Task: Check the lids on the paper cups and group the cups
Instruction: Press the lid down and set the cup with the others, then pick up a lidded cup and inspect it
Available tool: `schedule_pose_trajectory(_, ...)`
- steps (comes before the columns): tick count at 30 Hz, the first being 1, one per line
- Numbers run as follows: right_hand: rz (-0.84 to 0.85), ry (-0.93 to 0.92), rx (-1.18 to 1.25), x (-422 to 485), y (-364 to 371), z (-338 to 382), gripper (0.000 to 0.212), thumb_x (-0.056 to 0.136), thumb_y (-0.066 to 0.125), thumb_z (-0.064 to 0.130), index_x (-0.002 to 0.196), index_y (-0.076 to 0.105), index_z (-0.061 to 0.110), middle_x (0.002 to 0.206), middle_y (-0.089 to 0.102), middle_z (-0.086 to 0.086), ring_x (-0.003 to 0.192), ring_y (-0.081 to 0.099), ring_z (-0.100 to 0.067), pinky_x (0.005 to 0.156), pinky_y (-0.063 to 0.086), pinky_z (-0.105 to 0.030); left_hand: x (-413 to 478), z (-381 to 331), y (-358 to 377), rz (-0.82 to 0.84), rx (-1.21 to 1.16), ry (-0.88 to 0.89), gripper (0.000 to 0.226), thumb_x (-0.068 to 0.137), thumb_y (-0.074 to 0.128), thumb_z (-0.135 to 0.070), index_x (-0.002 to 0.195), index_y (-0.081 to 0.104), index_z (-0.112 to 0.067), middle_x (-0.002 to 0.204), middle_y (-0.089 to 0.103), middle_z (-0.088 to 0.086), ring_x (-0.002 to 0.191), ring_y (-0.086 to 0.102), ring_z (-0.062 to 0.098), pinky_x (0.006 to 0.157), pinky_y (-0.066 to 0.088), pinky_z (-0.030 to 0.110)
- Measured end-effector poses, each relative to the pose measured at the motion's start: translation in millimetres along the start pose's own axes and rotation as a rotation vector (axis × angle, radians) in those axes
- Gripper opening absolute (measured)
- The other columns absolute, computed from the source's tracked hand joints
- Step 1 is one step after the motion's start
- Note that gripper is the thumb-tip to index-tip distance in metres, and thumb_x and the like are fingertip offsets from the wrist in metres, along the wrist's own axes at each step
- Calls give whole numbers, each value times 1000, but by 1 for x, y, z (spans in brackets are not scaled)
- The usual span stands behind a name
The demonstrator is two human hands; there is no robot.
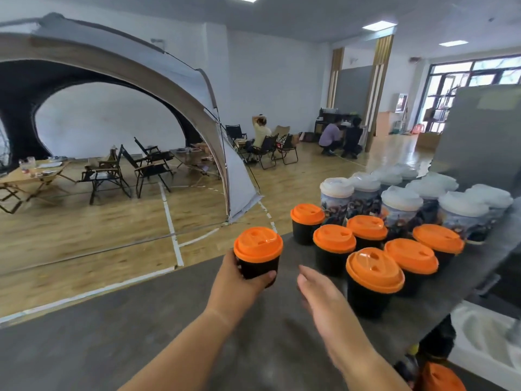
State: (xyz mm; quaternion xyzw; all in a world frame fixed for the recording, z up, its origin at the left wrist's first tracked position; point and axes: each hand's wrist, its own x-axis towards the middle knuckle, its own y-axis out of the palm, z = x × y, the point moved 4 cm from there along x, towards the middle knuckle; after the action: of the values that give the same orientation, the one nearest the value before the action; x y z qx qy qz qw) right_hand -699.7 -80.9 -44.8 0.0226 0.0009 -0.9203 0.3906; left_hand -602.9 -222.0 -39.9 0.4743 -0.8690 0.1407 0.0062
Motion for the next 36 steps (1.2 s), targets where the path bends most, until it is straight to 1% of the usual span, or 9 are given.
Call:
schedule_pose_trajectory(4, 55, 118, 32, 23, -28, -20, 20, 96, 57, 15, 112, 59, 27, 118, 61, 7, 109, 56, -6, 104, 42, -32, 64, 10, 37, -39, 77, -33, 74, 65, 87, -23, 127, 48, -26, 118, 64, -6, 110, 60, 16, 97, 48, 35)
schedule_pose_trajectory(14, 81, 139, 137, 32, -32, -35, 27, 94, 54, -2, 103, 63, 22, 108, 66, 3, 107, 60, -11, 92, 44, -26, 95, 18, 67, -26, 212, -77, 69, 72, 82, -24, 131, 45, -23, 128, 59, -4, 122, 53, 17, 93, 39, 26)
schedule_pose_trajectory(18, 85, 128, 134, 31, -27, -30, 26, 95, 53, 0, 104, 60, 23, 105, 64, 6, 109, 57, -16, 99, 40, -31, 89, 23, 61, 10, 244, -179, 92, 74, 81, -30, 146, 26, -18, 141, 52, 3, 131, 48, 22, 107, 39, 36)
schedule_pose_trajectory(21, 79, 106, 164, 26, -15, -24, 24, 96, 51, 1, 109, 59, 19, 108, 64, 3, 110, 58, -16, 95, 45, -26, 71, 23, 45, 21, 228, -213, 103, 79, 77, -32, 154, 8, -15, 150, 41, 8, 137, 41, 23, 111, 36, 37)
schedule_pose_trajectory(23, 75, 70, 180, 20, 0, -19, 23, 96, 51, 0, 111, 59, 16, 111, 64, 0, 110, 59, -17, 87, 47, -22, 50, 19, 21, 2, 178, -212, 97, 82, 74, -30, 153, 9, -17, 151, 39, 7, 136, 41, 21, 110, 38, 36)
schedule_pose_trajectory(26, 127, 20, 159, 2, 43, -11, 23, 97, 51, 2, 107, 60, 21, 109, 65, 4, 110, 59, -16, 91, 46, -25, 6, 13, -33, -26, 90, -190, 80, 86, 70, -27, 150, 22, -21, 142, 47, 3, 127, 49, 14, 103, 43, 28)
schedule_pose_trajectory(31, 291, -46, 85, -60, 163, -1, 23, 97, 53, 6, 108, 60, 25, 114, 65, 3, 107, 61, -7, 92, 47, -25, -92, 13, -173, -123, 52, -104, 46, 89, 67, -28, 130, 48, -29, 120, 58, -14, 108, 57, -5, 78, 44, 6)
schedule_pose_trajectory(34, 381, -91, 44, -111, 251, 4, 24, 96, 54, 9, 108, 59, 29, 114, 66, 5, 109, 61, -11, 101, 45, -35, -166, 17, -276, -245, -3, -83, 33, 90, 65, -21, 118, 54, -32, 113, 62, -15, 98, 61, -9, 78, 46, 6)
schedule_pose_trajectory(36, 469, -108, 28, -154, 323, 8, 24, 96, 53, 6, 110, 57, 25, 115, 64, 3, 110, 60, -15, 97, 44, -34, -221, 17, -354, -322, -31, -72, 30, 89, 65, -17, 113, 56, -33, 113, 64, -11, 96, 63, -6, 81, 48, 12)
